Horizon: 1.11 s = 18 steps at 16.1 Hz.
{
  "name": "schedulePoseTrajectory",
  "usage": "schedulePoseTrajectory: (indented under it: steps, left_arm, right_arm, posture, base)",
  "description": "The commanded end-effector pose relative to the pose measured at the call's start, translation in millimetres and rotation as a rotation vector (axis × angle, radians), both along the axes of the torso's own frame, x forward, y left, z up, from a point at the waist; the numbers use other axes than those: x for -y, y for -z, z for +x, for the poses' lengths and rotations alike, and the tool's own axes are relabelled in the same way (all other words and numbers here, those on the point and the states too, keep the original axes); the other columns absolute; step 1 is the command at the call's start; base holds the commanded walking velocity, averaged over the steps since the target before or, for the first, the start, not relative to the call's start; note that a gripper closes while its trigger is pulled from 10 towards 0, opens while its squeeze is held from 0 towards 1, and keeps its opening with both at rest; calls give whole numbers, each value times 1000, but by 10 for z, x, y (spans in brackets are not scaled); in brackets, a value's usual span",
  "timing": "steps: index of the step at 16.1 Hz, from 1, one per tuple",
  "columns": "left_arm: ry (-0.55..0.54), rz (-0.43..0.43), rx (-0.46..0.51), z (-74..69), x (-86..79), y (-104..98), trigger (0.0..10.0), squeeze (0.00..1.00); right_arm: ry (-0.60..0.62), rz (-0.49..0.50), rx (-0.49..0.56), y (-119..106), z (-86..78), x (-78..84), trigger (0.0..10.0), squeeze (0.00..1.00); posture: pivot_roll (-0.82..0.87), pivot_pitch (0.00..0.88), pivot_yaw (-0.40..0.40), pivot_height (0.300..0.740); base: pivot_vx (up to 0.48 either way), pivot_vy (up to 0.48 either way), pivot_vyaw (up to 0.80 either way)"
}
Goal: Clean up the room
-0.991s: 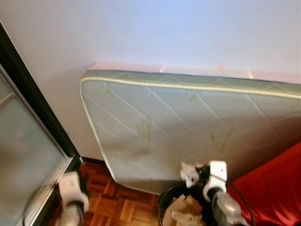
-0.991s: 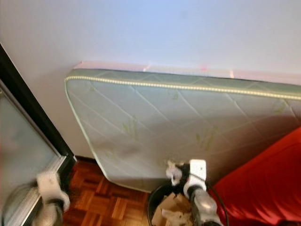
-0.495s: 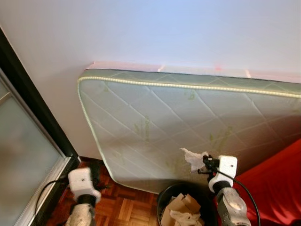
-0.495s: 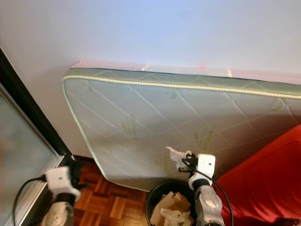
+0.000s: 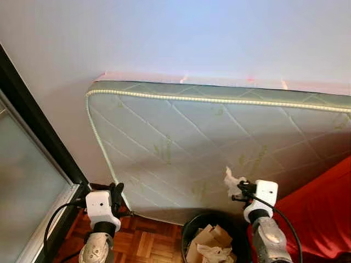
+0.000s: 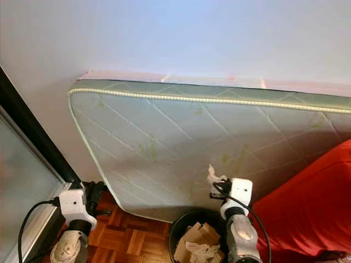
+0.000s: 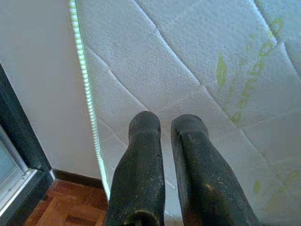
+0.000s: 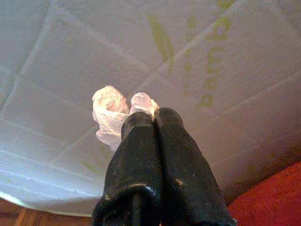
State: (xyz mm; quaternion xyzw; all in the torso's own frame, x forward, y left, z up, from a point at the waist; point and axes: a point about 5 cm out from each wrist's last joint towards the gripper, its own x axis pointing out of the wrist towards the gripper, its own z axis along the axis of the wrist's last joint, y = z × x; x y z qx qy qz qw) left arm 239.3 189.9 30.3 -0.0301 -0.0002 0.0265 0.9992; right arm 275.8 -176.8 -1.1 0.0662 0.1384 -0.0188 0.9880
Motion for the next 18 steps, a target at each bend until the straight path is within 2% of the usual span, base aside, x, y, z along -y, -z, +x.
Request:
schedulePoseTrajectory:
  steps: [1,3,11,13,15,18]
  left_arm:
    - [12,17,-11,0,-8,-7,10000,0]
    - [8,15,-20,2,-14,3,10000,0]
    - [1,13,-27,0,-18,-2,10000,0]
    - [-2,14,-26,2,-29,-7,10000,0]
    - [-3,14,-28,7,-34,-9,10000,0]
    - [-1,13,-33,11,-30,-3,10000,0]
  right_arm:
    - [-11,-6,2,-10,7,-34,10000,0]
    - [-11,-7,6,-8,3,-43,10000,0]
    - [-31,-13,23,-57,58,-59,10000,0]
    - [-39,-21,-6,-39,68,-70,10000,0]
    - [-50,-22,0,-40,65,-78,10000,0]
    - [-44,-35,3,-36,57,-67,10000,0]
  posture:
    - [84,0,6,711]
    - [85,0,7,689]
    - [93,0,1,689]
    - [92,0,1,689]
    - [92,0,1,669]
    - [91,0,3,669]
  base:
    - [0,0,0]
    - [0,0,0]
    - [0,0,0]
    - [0,0,0]
    - [0,0,0]
    - [0,0,0]
